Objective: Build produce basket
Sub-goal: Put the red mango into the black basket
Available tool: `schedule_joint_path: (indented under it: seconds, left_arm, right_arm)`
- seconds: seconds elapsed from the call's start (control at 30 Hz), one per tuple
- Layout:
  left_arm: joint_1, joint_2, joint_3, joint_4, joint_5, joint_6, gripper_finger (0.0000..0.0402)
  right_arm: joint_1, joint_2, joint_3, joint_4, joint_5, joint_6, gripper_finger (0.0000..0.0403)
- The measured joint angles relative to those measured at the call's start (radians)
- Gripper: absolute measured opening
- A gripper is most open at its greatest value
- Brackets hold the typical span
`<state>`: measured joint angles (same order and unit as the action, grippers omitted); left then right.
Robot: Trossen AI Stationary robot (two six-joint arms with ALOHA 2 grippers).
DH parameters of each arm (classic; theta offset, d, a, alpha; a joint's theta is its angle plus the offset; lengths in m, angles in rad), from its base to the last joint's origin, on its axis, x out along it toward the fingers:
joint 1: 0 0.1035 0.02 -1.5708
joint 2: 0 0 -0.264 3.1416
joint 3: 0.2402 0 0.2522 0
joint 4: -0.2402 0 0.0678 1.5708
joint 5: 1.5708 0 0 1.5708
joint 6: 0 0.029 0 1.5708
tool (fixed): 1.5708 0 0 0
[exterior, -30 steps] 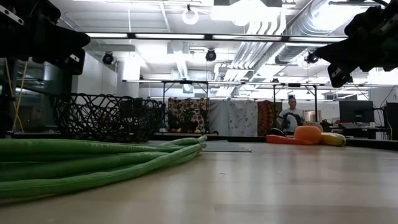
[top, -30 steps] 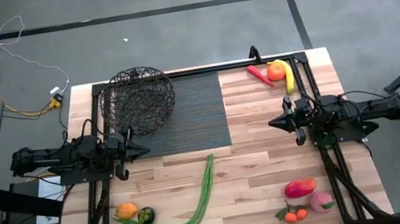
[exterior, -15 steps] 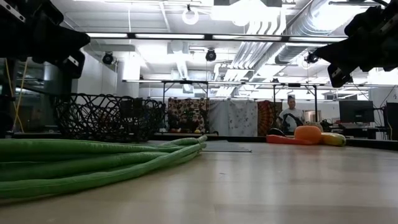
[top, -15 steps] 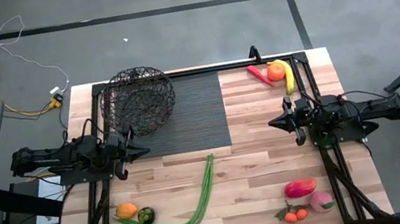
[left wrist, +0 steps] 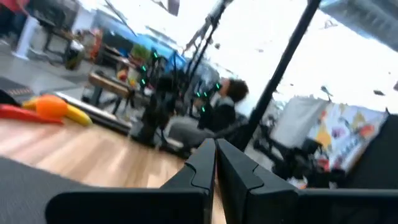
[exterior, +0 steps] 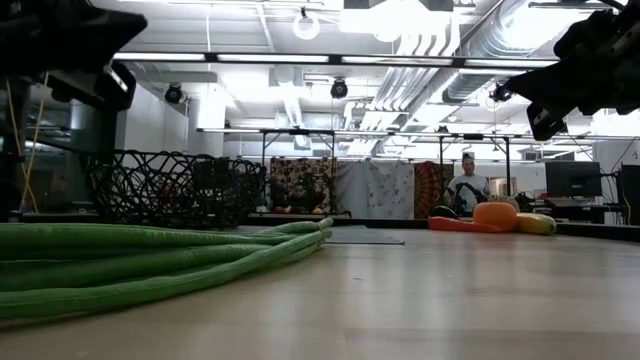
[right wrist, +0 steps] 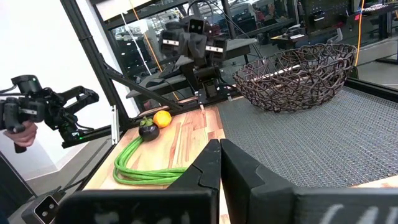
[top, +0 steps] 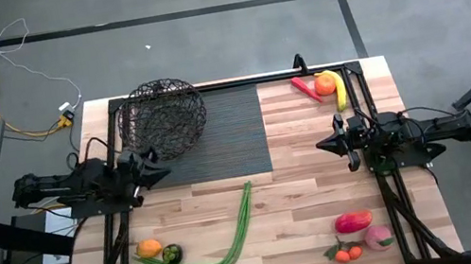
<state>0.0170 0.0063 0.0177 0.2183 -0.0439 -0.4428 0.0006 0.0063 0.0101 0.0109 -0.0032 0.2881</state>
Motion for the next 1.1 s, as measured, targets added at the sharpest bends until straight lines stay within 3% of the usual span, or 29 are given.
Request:
schedule_joint_path:
  seconds: [0.27, 0.57, 0.73, 0.87, 1.1]
  left_arm:
    - [0.0, 0.076, 0.107, 0.011, -0.062, 0.0, 0.0005]
    - [0.0, 0.342, 0.309, -0.016, -0.05, 0.079, 0.0005]
    - [0.0, 0.474, 0.418, -0.008, -0.05, 0.222, 0.0005]
    - [0.003, 0.544, 0.46, -0.009, -0.05, 0.286, 0.0005]
    - [0.001, 0.611, 0.469, -0.011, -0.042, 0.205, 0.0005]
  right_arm:
    - [0.0, 0.0, 0.0, 0.0, 0.0, 0.0, 0.0]
    - [0.0, 0.0, 0.0, 0.0, 0.0, 0.0, 0.0]
    - [0.0, 0.0, 0.0, 0.0, 0.0, 0.0, 0.0]
    - [0.0, 0.0, 0.0, 0.0, 0.0, 0.0, 0.0]
    - [0.0, 0.0, 0.0, 0.0, 0.0, 0.0, 0.0]
